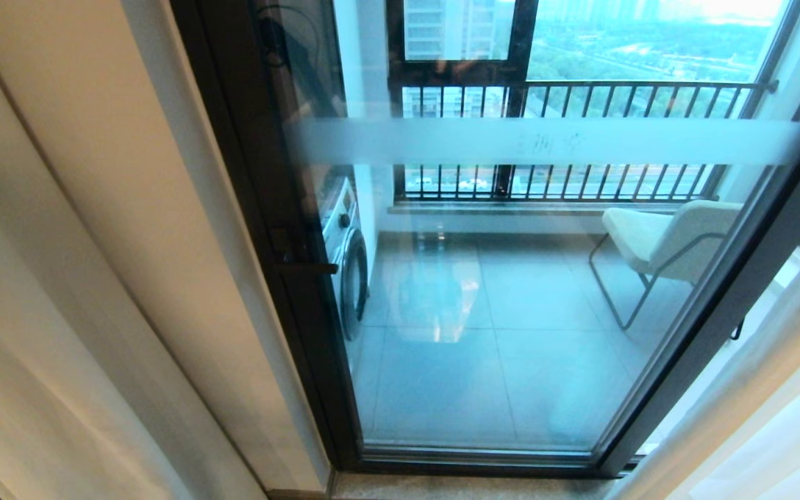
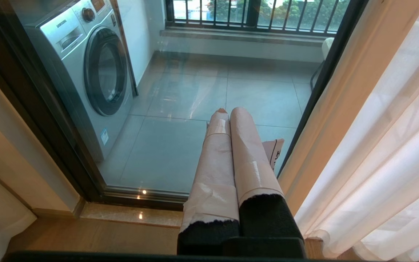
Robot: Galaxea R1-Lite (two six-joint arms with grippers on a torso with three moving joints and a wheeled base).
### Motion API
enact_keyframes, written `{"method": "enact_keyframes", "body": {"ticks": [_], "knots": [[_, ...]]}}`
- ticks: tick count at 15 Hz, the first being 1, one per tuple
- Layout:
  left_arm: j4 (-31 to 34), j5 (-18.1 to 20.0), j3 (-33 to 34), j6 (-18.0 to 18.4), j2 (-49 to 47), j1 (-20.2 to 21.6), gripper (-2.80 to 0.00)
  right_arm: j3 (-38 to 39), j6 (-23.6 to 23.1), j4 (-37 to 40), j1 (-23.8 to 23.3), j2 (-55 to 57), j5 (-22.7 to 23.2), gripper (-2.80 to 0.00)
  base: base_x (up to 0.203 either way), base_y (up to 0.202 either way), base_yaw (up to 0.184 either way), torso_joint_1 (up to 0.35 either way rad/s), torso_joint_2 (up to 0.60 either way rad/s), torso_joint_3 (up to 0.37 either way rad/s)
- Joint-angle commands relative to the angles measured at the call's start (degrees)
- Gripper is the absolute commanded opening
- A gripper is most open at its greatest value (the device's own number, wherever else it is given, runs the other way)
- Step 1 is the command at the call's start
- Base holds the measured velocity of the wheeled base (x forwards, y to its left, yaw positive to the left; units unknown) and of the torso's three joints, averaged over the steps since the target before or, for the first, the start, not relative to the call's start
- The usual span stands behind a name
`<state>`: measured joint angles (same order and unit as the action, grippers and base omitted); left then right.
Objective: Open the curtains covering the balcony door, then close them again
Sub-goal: Pull the inner curtains open on both sides
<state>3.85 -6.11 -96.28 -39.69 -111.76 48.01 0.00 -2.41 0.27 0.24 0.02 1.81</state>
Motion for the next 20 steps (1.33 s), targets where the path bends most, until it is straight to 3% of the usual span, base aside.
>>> {"method": "enact_keyframes", "body": {"ticks": [1, 7, 8, 14, 20], "knots": [[-0.1, 0.0, 0.0, -0.3, 0.9, -0.1, -2.8, 0.0, 0.0, 0.0, 0.0, 0.0, 0.0, -2.8, 0.0, 0.0, 0.0, 0.0, 0.0, 0.0], [0.5, 0.0, 0.5, -0.4, 1.9, 0.2, -2.8, 0.0, 0.0, 0.0, 0.0, 0.0, 0.0, -2.8, 0.0, 0.0, 0.0, 0.0, 0.0, 0.0], [0.7, -0.2, 0.6, -0.2, 2.1, 0.1, 0.0, 0.0, 0.0, 0.0, 0.0, 0.0, 0.0, -2.8, 0.0, 0.0, 0.0, 0.0, 0.0, 0.0], [0.7, -0.6, 4.9, 0.0, 6.4, 0.0, 0.0, 0.0, 0.0, 0.0, 0.0, 0.0, 0.0, -2.8, 0.0, 0.0, 0.0, 0.0, 0.0, 0.0], [0.7, -0.9, 19.4, 0.1, 18.7, 0.1, 0.0, 0.0, 0.0, 0.0, 0.0, 0.0, 0.0, -2.8, 0.0, 0.0, 0.0, 0.0, 0.0, 0.0]]}}
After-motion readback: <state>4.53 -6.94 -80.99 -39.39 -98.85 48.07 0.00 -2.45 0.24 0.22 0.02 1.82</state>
